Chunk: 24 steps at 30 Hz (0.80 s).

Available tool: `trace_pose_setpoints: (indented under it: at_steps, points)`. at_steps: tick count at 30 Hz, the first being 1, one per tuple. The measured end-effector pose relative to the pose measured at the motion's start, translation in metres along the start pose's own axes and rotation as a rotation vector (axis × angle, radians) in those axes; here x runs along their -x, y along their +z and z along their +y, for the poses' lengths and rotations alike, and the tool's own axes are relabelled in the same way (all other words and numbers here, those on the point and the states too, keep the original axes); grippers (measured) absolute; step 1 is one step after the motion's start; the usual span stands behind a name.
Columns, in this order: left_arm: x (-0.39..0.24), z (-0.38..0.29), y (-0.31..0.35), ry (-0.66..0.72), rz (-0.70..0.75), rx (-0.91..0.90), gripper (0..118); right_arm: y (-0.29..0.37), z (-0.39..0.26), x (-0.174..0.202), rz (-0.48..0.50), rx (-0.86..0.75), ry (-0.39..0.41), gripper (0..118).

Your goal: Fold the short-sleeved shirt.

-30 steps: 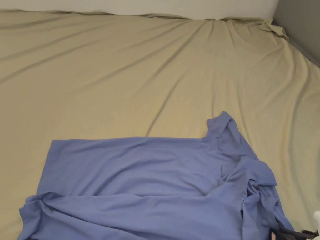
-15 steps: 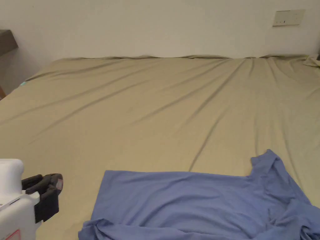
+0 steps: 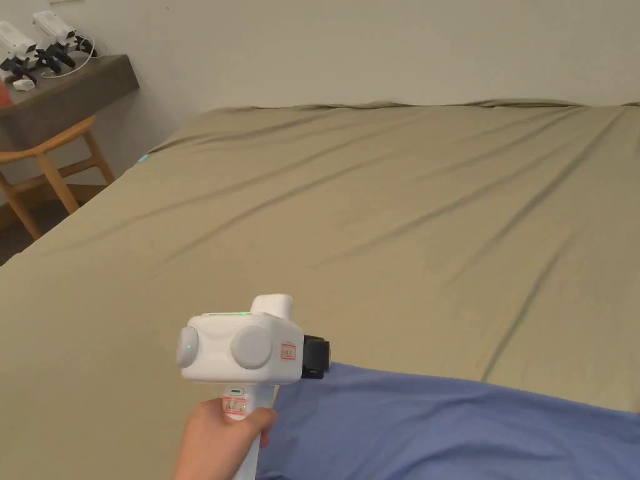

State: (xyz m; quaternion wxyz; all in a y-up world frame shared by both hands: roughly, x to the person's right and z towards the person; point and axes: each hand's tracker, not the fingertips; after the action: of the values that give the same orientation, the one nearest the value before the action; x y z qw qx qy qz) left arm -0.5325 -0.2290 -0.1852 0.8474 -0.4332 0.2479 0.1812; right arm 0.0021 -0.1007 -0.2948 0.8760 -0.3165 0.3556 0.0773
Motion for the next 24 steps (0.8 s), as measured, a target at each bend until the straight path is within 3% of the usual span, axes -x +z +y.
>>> trace_pose_setpoints:
  at_steps: [4,6,7,9,15,16,17,18,21,24]
  points:
    - [-0.004,-0.005,-0.035,-0.012,-0.023,0.092,73,-0.025,0.001,-0.001,-0.001,0.036,0.002,2]
    - [-0.011,-0.015,-0.038,-0.086,0.010,0.089,69,-0.033,0.001,-0.001,0.007,0.046,-0.013,2]
    - [-0.017,-0.017,-0.035,-0.146,0.063,0.046,55,-0.037,0.001,-0.001,0.007,0.048,-0.013,2]
    - [-0.018,-0.019,-0.029,-0.175,0.015,0.062,6,-0.044,0.003,-0.001,0.002,0.053,-0.008,2]
    - [-0.021,-0.013,0.020,-0.109,-0.062,-0.028,6,-0.054,0.026,-0.014,-0.012,0.039,0.008,3]
    - [-0.023,-0.013,0.034,-0.102,-0.073,-0.059,6,-0.057,0.033,-0.024,-0.011,0.038,-0.014,35]
    - [-0.025,-0.014,0.054,-0.106,-0.085,-0.097,6,-0.063,0.042,-0.032,-0.016,0.049,-0.041,84]
    - [-0.026,-0.015,0.065,-0.103,-0.093,-0.118,6,-0.075,0.048,-0.041,-0.004,0.119,-0.071,117]
    - [-0.027,-0.019,0.084,-0.094,-0.104,-0.151,6,-0.118,0.055,-0.074,0.018,0.161,-0.147,118]
    - [-0.031,-0.025,0.088,-0.106,-0.066,-0.191,6,-0.170,0.052,-0.097,-0.066,0.278,-0.198,118]
